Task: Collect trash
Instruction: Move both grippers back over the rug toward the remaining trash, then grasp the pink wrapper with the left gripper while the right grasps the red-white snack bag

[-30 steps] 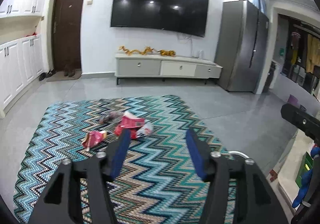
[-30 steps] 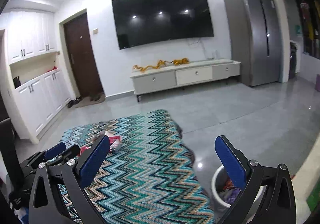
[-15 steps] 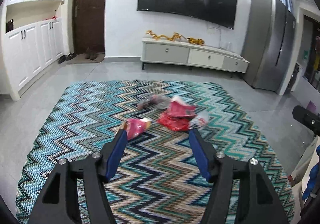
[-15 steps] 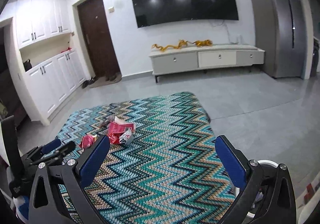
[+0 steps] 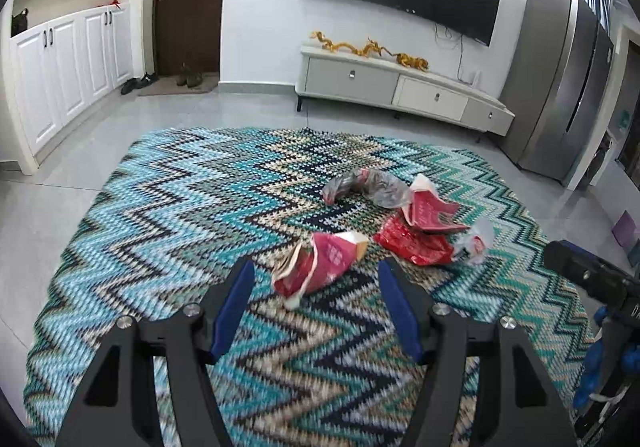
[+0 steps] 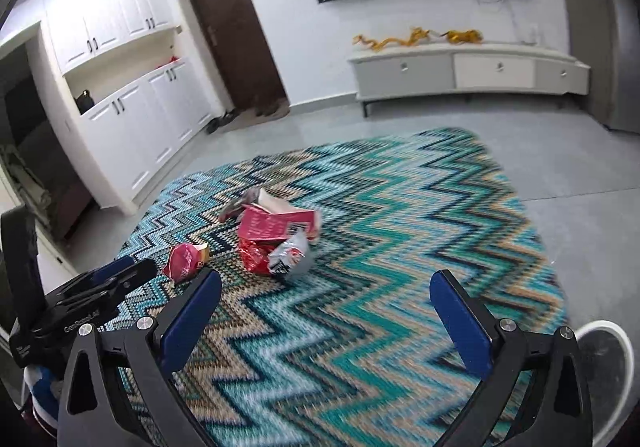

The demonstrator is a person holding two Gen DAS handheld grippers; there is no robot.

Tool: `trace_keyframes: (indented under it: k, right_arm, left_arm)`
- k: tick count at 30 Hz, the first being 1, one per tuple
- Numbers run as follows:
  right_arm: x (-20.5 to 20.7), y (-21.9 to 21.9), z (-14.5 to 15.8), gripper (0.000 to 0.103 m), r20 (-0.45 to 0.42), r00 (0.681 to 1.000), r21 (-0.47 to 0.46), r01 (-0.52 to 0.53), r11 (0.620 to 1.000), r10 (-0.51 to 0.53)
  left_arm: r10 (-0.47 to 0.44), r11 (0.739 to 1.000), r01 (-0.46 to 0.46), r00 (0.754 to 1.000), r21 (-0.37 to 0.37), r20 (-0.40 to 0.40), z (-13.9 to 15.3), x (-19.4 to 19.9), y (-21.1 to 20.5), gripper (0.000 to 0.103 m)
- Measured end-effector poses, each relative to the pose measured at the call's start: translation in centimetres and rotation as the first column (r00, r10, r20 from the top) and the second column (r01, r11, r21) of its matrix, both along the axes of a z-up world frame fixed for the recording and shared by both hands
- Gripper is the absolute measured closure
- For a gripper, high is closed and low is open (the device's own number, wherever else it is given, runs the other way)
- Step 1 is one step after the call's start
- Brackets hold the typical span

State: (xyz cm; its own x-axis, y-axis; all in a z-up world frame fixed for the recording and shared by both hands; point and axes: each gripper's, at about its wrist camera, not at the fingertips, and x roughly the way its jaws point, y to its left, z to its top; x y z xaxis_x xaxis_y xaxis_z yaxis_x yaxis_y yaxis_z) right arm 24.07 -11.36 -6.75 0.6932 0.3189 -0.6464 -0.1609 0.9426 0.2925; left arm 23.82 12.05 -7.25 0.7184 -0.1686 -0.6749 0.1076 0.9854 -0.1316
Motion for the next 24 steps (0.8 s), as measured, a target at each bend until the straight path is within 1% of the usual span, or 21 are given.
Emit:
trace_keyframes:
  k: [4, 8, 10, 11, 13, 14, 16, 19, 20, 21, 24]
  right_arm:
    - [2.6, 1.1, -1.9, 0.008, -0.059, 0.998, 0.053, -0.027, 0.998, 0.030]
    - [4.5, 1.9, -3.5, 0.018, -0.104, 0.993, 0.105, -0.036, 0.994, 0.047]
    - [5.2, 2.3, -4.0, 0.026, -0.118, 0.992, 0.116, -0.035, 0.993, 0.048]
    - [5.4, 2.5, -4.2, 0.029, -0.124, 0.991, 0.120, -0.035, 0.992, 0.050]
    - [5.7, 2.9, -4.4, 0.040, -0.127, 0.990, 0.114, -0.040, 0.993, 0.055]
    - [5.9, 3.1, -4.4, 0.044, -0.127, 0.990, 0.109, -0.042, 0.993, 0.055]
    - [5.7, 3.5, -4.4, 0.065, -0.129, 0.989, 0.100, -0.053, 0.994, 0.066]
    - [4.8, 3.9, -4.0, 0.072, -0.114, 0.990, 0.099, -0.069, 0.993, 0.080]
    - [4.4, 3.9, -3.8, 0.072, -0.109, 0.991, 0.098, -0.071, 0.993, 0.082]
    - [3.8, 3.9, -3.6, 0.074, -0.106, 0.991, 0.095, -0.073, 0.993, 0.083]
    - [1.8, 3.9, -2.9, 0.074, -0.101, 0.992, 0.087, -0.073, 0.994, 0.081]
  left_arm:
    - [-0.009, 1.000, 0.008, 0.998, -0.023, -0.062, -1.6, 2.7, -0.1, 0.040]
    - [-0.013, 1.000, 0.010, 0.996, -0.029, -0.093, -2.6, 4.3, -0.1, 0.040]
    - [-0.017, 0.999, 0.014, 0.994, -0.036, -0.106, -2.9, 4.7, -0.2, 0.040]
    - [-0.023, 0.999, 0.019, 0.993, -0.041, -0.116, -3.1, 4.8, -0.3, 0.041]
    - [-0.030, 0.999, 0.024, 0.991, -0.046, -0.131, -3.6, 5.0, -0.4, 0.042]
    - [-0.032, 0.999, 0.027, 0.991, -0.045, -0.131, -3.6, 4.9, -0.5, 0.049]
    - [-0.041, 0.998, 0.035, 0.991, -0.045, -0.131, -3.6, 4.9, -0.5, 0.058]
    - [-0.049, 0.998, 0.045, 0.991, -0.034, -0.126, -3.5, 4.4, -1.0, 0.063]
    - [-0.053, 0.998, 0.049, 0.991, -0.034, -0.125, -3.3, 4.2, -1.0, 0.067]
    - [-0.056, 0.998, 0.052, 0.991, -0.035, -0.123, -3.2, 3.9, -1.1, 0.076]
    - [-0.058, 0.998, 0.053, 0.990, -0.042, -0.125, -2.8, 2.8, -1.0, 0.075]
